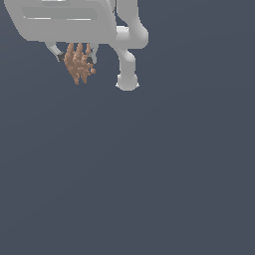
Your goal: Pick up the object and move it to a goal position.
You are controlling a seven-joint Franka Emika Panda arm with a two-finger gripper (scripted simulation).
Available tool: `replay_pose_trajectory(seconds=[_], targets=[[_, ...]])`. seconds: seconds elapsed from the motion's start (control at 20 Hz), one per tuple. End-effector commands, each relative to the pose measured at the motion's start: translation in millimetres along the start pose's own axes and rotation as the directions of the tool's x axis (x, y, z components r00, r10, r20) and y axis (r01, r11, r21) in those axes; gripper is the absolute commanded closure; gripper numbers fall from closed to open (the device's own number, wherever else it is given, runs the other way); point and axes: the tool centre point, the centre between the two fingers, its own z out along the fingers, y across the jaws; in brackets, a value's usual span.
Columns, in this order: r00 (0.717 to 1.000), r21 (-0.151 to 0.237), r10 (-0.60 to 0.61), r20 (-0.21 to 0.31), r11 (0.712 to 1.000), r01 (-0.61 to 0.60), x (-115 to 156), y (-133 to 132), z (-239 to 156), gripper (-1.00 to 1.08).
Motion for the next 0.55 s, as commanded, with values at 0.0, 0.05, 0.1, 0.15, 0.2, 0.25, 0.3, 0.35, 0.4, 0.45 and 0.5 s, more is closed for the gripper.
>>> replay_pose_trajectory(seconds=[0.0,0.05,0.1,0.15,0.2,0.25,0.3,0.35,0.4,0.45,0.5], targets=[[1.0,0.0,0.0,0.002,1.0,0.0,-1.4,1.6,-13.4,1.08],[1.0,0.0,0.0,0.002,1.0,0.0,-1.6,2.1,-17.6,1.08],[1.0,0.0,0.0,0.002,1.0,0.0,-1.8,2.5,-21.1,1.08],[1.0,0.0,0.0,0.002,1.0,0.0,-1.9,2.9,-24.2,1.08],[1.0,0.0,0.0,0.002,1.0,0.0,-2.0,3.3,-26.8,1.08],[1.0,0.0,0.0,0.002,1.0,0.0,-2.1,3.5,-29.0,1.08],[1.0,0.0,0.0,0.002,1.0,0.0,-2.1,3.8,-30.7,1.08],[1.0,0.0,0.0,0.002,1.0,0.0,-2.1,3.9,-32.0,1.08],[1.0,0.0,0.0,0.002,1.0,0.0,-2.1,4.1,-32.9,1.08],[1.0,0.0,0.0,0.002,1.0,0.0,-2.1,4.1,-33.4,1.08],[1.0,0.0,0.0,0.002,1.0,0.0,-2.1,4.2,-33.6,1.08]])
